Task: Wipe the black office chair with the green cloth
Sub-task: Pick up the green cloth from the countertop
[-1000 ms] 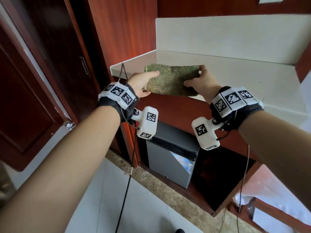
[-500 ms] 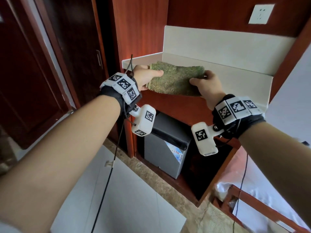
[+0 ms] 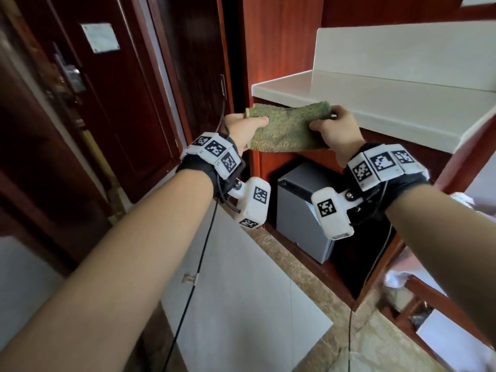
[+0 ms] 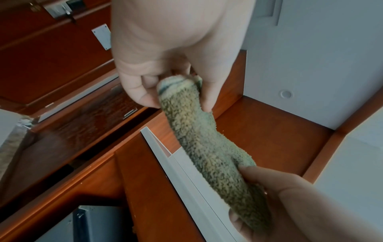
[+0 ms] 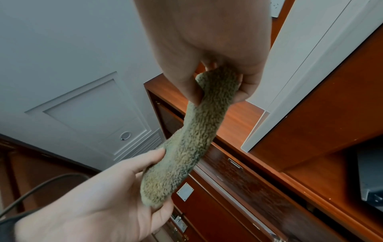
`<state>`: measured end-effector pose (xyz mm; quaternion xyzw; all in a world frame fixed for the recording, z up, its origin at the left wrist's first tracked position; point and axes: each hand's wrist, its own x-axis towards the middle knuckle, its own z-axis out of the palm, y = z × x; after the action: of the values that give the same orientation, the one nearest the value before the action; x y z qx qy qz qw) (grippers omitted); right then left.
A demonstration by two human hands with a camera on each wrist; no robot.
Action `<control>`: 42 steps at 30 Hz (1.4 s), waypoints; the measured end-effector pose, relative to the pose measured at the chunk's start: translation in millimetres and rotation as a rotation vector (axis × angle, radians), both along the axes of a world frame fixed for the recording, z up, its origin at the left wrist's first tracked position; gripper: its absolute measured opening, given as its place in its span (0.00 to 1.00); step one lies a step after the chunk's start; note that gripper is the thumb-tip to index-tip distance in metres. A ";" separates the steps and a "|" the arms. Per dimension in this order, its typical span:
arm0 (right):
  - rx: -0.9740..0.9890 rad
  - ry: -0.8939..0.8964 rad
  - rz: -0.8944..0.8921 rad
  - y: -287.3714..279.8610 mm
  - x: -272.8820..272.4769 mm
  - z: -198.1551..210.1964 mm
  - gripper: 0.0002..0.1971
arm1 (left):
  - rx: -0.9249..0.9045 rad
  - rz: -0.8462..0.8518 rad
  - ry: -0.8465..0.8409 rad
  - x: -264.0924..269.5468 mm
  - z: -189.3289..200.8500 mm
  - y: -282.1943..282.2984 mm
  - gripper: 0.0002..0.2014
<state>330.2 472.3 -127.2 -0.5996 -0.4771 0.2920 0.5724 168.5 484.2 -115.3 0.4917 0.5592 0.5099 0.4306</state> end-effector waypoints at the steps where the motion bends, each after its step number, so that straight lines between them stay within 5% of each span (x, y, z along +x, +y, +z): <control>1: 0.005 0.009 0.001 -7.4 -4.6 0.3 0.20 | 0.002 0.021 -0.004 -3.7 1.5 -8.4 0.07; 8: -0.013 0.021 -0.039 -68.6 -21.3 2.0 0.20 | 0.017 0.044 -0.116 -9.2 -1.3 -58.1 0.06; 9: -0.011 0.019 -0.050 -79.9 -22.4 2.0 0.20 | 0.002 0.030 -0.145 -8.7 -3.7 -65.3 0.09; 12: -0.007 0.001 -0.101 -117.4 -26.6 3.1 0.20 | -0.018 -0.011 -0.209 -8.7 -17.8 -77.3 0.37; 13: -0.004 -0.009 -0.121 -131.6 -28.5 2.9 0.20 | -0.018 -0.029 -0.223 -9.0 -19.0 -87.7 0.38; 17: -0.012 -0.033 -0.204 -195.0 -37.1 -1.2 0.21 | -0.017 -0.067 -0.233 -16.0 -7.9 -170.1 0.26; 24: -0.052 -0.022 -0.300 -312.3 -58.4 -7.5 0.22 | -0.015 -0.174 -0.132 -33.4 -9.0 -282.1 0.24; 27: -0.055 -0.014 -0.309 -348.6 -64.3 -7.0 0.23 | -0.043 -0.214 -0.123 -40.1 -5.5 -313.0 0.09; 33: -0.030 -0.013 -0.266 -387.2 -72.8 -10.7 0.24 | -0.074 -0.229 -0.079 -53.4 -7.8 -351.4 0.23; 37: -0.027 0.025 -0.204 -400.8 -77.9 -20.7 0.23 | -0.020 -0.204 -0.013 -61.6 -12.5 -364.6 0.06; 42: -0.010 0.005 -0.192 -429.8 -86.5 -27.0 0.22 | 0.042 -0.243 0.038 -74.9 -21.6 -398.0 0.07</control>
<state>243.6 42.5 -154.2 -0.6449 -0.4145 0.2395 0.5958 93.6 86.1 -136.9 0.5743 0.4929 0.4562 0.4682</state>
